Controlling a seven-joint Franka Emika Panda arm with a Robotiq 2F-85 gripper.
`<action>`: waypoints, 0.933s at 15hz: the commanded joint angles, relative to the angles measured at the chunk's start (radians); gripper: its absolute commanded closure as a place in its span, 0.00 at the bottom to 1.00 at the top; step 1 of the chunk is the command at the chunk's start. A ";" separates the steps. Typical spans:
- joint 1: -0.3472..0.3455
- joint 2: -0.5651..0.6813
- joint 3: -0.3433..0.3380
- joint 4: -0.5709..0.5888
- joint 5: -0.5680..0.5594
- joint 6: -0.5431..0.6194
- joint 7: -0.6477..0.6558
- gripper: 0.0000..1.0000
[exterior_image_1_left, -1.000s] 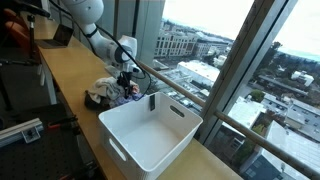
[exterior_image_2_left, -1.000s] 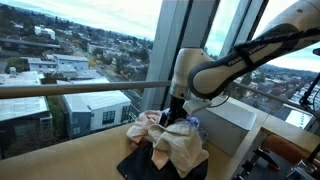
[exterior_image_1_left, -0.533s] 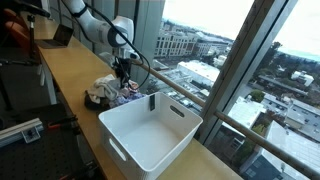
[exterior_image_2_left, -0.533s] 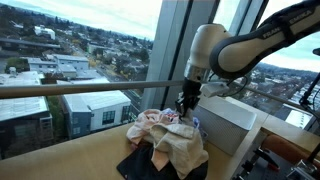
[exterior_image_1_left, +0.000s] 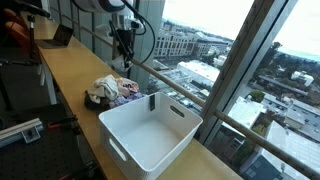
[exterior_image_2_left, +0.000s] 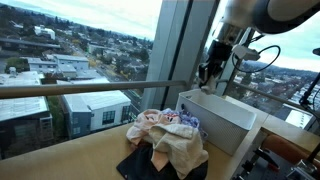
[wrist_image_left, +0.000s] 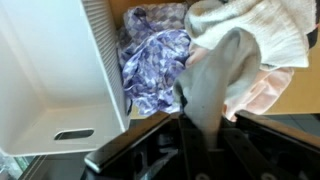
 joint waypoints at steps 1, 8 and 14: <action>-0.074 -0.086 -0.018 0.013 -0.061 -0.035 -0.013 0.99; -0.240 -0.041 -0.097 0.084 -0.084 0.008 -0.077 0.99; -0.277 -0.053 -0.121 0.073 -0.079 -0.016 -0.088 0.40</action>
